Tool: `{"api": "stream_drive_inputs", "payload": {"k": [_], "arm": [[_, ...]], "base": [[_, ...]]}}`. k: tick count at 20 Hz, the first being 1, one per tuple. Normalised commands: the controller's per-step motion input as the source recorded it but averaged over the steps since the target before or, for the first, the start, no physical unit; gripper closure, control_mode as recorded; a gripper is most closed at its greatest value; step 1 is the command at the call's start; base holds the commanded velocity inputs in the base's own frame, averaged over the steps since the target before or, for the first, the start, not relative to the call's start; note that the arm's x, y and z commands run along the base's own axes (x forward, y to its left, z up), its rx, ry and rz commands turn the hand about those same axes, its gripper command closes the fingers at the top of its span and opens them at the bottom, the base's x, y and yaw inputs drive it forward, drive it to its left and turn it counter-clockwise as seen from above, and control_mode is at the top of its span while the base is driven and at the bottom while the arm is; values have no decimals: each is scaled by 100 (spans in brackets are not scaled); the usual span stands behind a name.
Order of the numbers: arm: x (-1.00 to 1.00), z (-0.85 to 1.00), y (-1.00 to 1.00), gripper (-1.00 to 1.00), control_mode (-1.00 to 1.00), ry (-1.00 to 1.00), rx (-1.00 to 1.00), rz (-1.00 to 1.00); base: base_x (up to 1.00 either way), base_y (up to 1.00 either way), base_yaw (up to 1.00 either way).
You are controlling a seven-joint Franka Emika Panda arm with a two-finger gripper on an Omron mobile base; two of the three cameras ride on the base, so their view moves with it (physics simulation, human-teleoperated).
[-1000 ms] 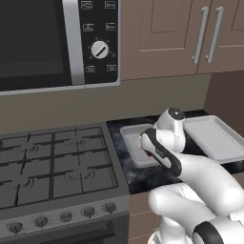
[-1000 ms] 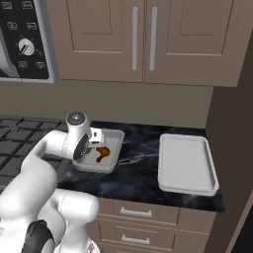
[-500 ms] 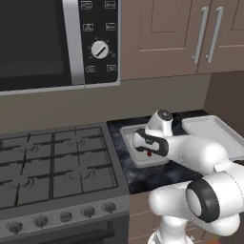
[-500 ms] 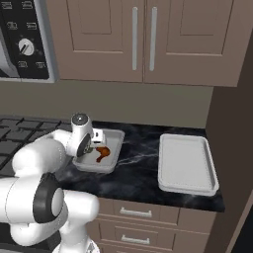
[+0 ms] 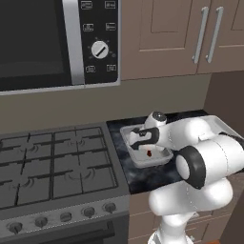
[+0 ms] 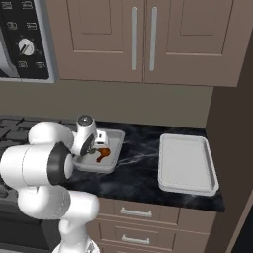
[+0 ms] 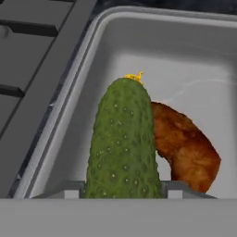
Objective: Place one cucumber and one chicken drumstick in each tupperware on the nearby counter, to pack two identical lunches.
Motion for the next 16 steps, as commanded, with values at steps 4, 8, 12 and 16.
{"api": "stream_drive_inputs", "payload": {"k": [4,8,12,16], "arm": [[28,-28,5,-100,-100,2,0,0],[12,-5,1,-100,-100,0,0,0],[0,12,7,-100,-100,-1,0,0],[-25,57,-1,-100,-100,-3,0,0]], "base": [[0,0,0],[0,0,0],[0,0,0],[0,0,0]]}}
